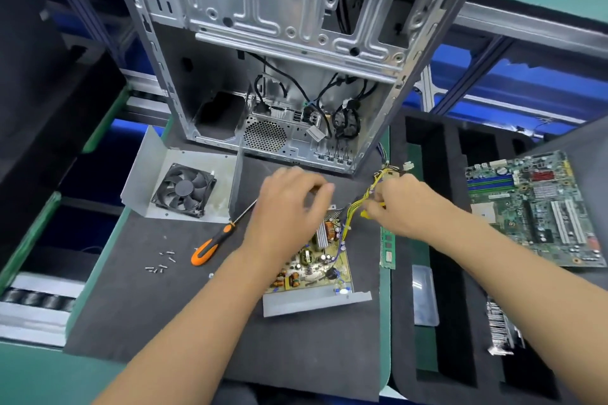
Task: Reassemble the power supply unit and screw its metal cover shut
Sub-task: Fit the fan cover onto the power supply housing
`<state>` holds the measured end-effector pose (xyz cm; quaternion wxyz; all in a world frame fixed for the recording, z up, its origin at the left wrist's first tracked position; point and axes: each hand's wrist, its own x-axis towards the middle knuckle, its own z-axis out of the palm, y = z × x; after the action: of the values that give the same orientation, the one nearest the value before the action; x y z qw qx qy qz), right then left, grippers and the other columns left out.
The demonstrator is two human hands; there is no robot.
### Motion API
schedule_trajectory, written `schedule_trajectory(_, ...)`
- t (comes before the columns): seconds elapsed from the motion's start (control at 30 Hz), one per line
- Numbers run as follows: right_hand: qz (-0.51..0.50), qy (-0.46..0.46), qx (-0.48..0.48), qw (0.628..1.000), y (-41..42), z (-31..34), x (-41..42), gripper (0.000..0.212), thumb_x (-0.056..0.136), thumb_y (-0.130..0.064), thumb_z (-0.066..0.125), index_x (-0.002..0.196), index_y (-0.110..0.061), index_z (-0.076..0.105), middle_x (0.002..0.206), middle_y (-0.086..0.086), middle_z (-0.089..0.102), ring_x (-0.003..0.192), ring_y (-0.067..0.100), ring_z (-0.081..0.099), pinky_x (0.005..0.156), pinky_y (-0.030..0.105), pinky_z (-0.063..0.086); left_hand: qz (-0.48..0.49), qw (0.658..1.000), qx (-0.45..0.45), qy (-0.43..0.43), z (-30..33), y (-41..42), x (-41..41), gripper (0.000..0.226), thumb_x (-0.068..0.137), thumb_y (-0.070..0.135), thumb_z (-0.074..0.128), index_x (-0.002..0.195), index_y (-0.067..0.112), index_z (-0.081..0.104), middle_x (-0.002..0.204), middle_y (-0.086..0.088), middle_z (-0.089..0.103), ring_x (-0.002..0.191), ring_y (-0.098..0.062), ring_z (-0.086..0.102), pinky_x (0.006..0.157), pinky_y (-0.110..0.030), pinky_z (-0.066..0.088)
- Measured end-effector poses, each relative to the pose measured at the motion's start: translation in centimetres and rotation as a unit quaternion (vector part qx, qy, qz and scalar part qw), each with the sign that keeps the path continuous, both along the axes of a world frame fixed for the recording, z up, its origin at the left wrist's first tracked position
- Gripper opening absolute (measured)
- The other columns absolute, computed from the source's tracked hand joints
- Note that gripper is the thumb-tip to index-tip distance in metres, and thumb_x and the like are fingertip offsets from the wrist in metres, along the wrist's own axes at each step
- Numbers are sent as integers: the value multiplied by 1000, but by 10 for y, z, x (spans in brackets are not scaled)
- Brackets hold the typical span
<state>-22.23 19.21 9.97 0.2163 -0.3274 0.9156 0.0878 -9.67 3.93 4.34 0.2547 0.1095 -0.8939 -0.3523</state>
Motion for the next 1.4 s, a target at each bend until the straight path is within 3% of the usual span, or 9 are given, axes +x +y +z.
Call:
schedule_trajectory(0.13, 42, -82, -69, 993, 1, 1, 6, 13, 85, -21, 61, 96, -25, 58, 101, -4, 40, 102, 23, 52, 92, 39, 48, -153, 925, 30, -346, 15, 7, -83, 47, 104, 40, 43, 72, 9, 59, 70, -4, 55, 71, -26, 51, 63, -35, 43)
schedule_trajectory(0.23, 79, -54, -112, 989, 7, -2, 8, 11, 90, -18, 63, 94, -23, 72, 92, -12, 33, 103, 22, 53, 88, 33, 46, -219, 876, 93, -420, 0, 10, -108, 47, 105, 39, 42, 79, 4, 61, 73, -6, 55, 67, -20, 45, 57, -31, 36)
schedule_trajectory(0.43, 74, -8, -127, 989, 15, -8, 11, 18, 98, -24, 56, 106, -23, 72, 107, 0, 48, 100, 26, 59, 84, 34, 46, -135, 867, 368, -309, -27, 19, -103, 37, 90, 31, 73, 121, 13, 64, 80, 3, 66, 60, 2, 57, 58, -13, 43)
schedule_trajectory(0.53, 62, -5, -141, 988, 15, -10, 13, 15, 96, -18, 58, 105, -20, 70, 98, -3, 39, 98, 27, 59, 82, 35, 47, -181, 883, 323, -289, -26, 20, -97, 16, 88, 6, 67, 105, 6, 68, 58, -1, 40, 47, -12, 31, 46, -25, 24)
schedule_trajectory(0.67, 52, -8, -137, 989, 19, -10, 14, 15, 98, -20, 57, 108, -21, 69, 95, -2, 37, 94, 27, 58, 80, 37, 48, -168, 922, 208, -281, -23, 16, -95, 28, 91, 25, 68, 76, 3, 57, 64, -5, 44, 61, -18, 35, 58, -31, 28)
schedule_trajectory(0.8, 37, -17, -128, 991, 20, -10, 18, 14, 99, -19, 56, 107, -20, 68, 97, 2, 40, 90, 28, 56, 80, 40, 50, -131, 932, -2, -338, -20, 16, -91, 22, 101, 38, 47, 95, 17, 43, 87, -5, 52, 80, -30, 48, 66, -38, 36)
schedule_trajectory(1.03, 48, -8, -128, 991, 16, -9, 28, 16, 96, -13, 58, 108, -21, 66, 90, -1, 35, 80, 22, 43, 73, 37, 48, -214, 934, 65, -279, -18, 13, -66, 18, 102, 31, 46, 87, 24, 40, 72, 5, 55, 56, -3, 48, 52, -33, 34)
schedule_trajectory(1.13, 59, -6, -109, 992, 20, -7, 36, 15, 97, -14, 56, 109, -19, 64, 90, -1, 35, 79, 23, 45, 70, 34, 44, -210, 934, 86, -277, -23, 19, -59, 16, 99, 29, 49, 95, 14, 48, 76, -3, 60, 56, -15, 49, 55, -34, 41)
schedule_trajectory(1.4, 91, -24, -90, 991, 18, 3, 49, 26, 86, 2, 51, 106, -14, 57, 98, 2, 29, 65, 24, 40, 66, 45, 49, -135, 947, 139, -258, -22, 20, -63, 30, 90, 23, 59, 63, 18, 48, 59, 6, 45, 54, -8, 34, 46, -20, 30)
